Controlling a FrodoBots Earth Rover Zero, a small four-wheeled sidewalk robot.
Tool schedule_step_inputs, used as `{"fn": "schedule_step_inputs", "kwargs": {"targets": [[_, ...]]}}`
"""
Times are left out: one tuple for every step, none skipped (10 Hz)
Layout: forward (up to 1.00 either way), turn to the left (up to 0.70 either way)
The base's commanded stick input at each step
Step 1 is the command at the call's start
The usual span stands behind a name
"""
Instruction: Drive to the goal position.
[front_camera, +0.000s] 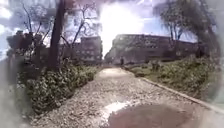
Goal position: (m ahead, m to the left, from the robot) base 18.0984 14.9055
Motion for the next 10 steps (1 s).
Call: {"fn": "schedule_step_inputs", "kwargs": {"targets": [[0.70, 0.00], [0.70, 0.00], [0.70, 0.00], [0.70, 0.00], [0.70, 0.00], [0.70, 0.00], [0.70, 0.00], [0.70, 0.00], [0.70, 0.00], [0.70, 0.00]]}}
